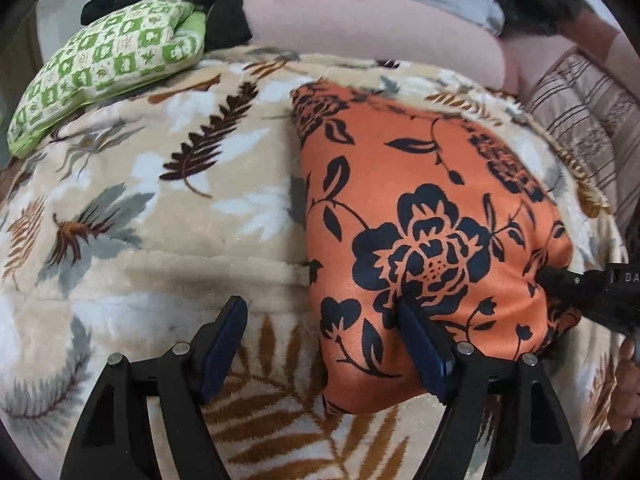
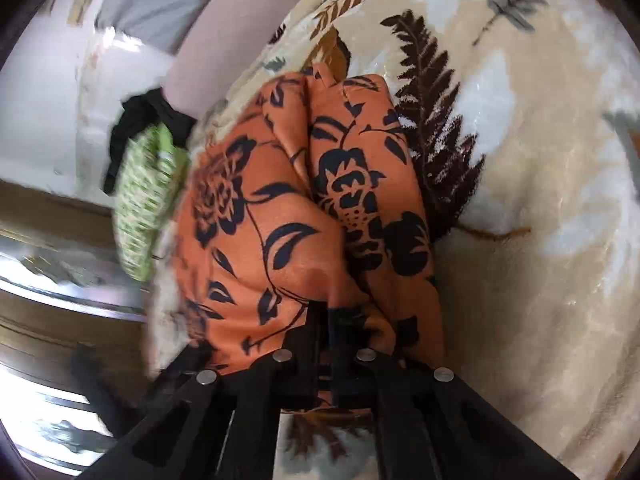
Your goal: Fold small clothes
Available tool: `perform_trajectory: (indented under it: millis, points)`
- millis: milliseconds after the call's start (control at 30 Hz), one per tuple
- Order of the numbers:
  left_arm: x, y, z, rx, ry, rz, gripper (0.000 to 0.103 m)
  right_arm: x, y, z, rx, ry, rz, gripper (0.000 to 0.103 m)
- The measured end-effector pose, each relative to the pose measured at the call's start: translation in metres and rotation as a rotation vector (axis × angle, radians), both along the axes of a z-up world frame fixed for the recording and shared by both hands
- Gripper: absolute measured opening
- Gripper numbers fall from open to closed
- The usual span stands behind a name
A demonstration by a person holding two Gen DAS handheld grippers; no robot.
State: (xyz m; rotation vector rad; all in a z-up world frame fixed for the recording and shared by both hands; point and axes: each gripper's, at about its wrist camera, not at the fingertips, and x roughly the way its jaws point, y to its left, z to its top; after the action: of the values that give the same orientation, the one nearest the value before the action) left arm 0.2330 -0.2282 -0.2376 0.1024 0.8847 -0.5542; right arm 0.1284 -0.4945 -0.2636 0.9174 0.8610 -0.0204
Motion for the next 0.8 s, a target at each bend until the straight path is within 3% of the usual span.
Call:
perform_trajectory:
  millis: [133, 200, 300, 367, 433, 500, 567, 600, 700, 800]
  points:
    - [0.003, 0.008, -0.001, -0.064, 0.009, -0.003, 0.079, -0.004, 0.019, 0.024, -0.159, -0.008, 0.019, 0.005]
    - [0.004, 0.009, 0.004, -0.078, 0.019, 0.0, 0.079, -0.003, 0.028, 0.048, -0.236, -0.06, 0.03, 0.005]
    - [0.007, 0.008, 0.007, -0.082, 0.007, 0.001, 0.079, 0.011, 0.039, 0.082, -0.318, -0.145, 0.033, 0.007]
    - [0.008, 0.006, 0.005, -0.074, 0.027, 0.003, 0.079, 0.03, 0.041, 0.096, -0.35, -0.144, 0.027, 0.007]
    - [0.008, 0.003, 0.001, -0.068, 0.045, 0.008, 0.079, 0.061, 0.039, 0.102, -0.371, -0.119, 0.032, 0.007]
    - [0.006, -0.001, 0.0, -0.054, 0.029, 0.003, 0.081, 0.11, 0.034, 0.088, -0.38, 0.008, 0.059, 0.008]
    - [0.004, -0.006, -0.002, -0.033, 0.01, -0.024, 0.082, 0.159, 0.021, 0.052, -0.407, 0.194, 0.082, 0.007]
    - [0.005, -0.007, -0.003, -0.028, 0.004, -0.03, 0.082, 0.17, 0.014, 0.038, -0.366, 0.223, 0.106, 0.003]
    - [0.008, -0.004, -0.002, -0.052, 0.03, -0.029, 0.082, 0.179, -0.006, 0.044, -0.267, 0.206, 0.048, 0.003]
    - [0.007, 0.002, 0.006, -0.103, 0.033, -0.012, 0.082, 0.159, -0.001, 0.068, -0.349, 0.138, 0.034, 0.008]
